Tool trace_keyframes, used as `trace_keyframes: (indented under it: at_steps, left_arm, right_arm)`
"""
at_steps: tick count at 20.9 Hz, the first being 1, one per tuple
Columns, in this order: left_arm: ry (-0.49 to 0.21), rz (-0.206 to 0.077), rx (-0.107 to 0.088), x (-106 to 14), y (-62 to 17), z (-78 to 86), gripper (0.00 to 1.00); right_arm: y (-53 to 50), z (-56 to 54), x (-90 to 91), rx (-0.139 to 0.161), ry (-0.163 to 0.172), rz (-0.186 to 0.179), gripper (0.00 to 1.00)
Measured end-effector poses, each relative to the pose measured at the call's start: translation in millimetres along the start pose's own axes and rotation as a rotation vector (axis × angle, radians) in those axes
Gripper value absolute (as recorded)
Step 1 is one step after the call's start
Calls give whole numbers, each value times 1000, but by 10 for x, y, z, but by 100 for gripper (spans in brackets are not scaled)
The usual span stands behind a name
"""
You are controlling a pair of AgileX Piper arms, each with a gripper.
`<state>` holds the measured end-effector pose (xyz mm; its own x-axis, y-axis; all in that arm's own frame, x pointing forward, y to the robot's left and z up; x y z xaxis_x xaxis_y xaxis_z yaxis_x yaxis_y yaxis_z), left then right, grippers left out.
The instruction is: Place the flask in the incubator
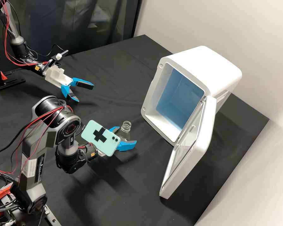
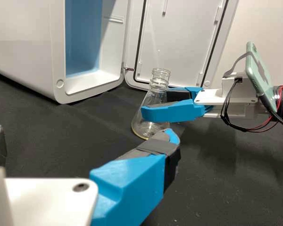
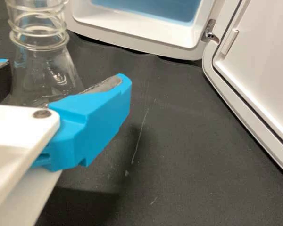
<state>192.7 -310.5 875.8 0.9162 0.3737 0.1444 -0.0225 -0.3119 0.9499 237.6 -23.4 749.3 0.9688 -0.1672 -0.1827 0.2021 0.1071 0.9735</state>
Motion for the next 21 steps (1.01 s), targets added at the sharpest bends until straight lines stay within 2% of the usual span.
trace_keyframes:
  at_steps: [14,18,21]
  left_arm:
    - [0,0,0,0,0,0,100]
    - [-1,2,1,-1,4,2,100]
    - [-1,2,1,-1,4,2,100]
  right_arm:
    - [15,20,3,5,-12,7,0]
    - [72,60,23,44,-34,25,0]
    - [146,99,3,77,-63,39,0]
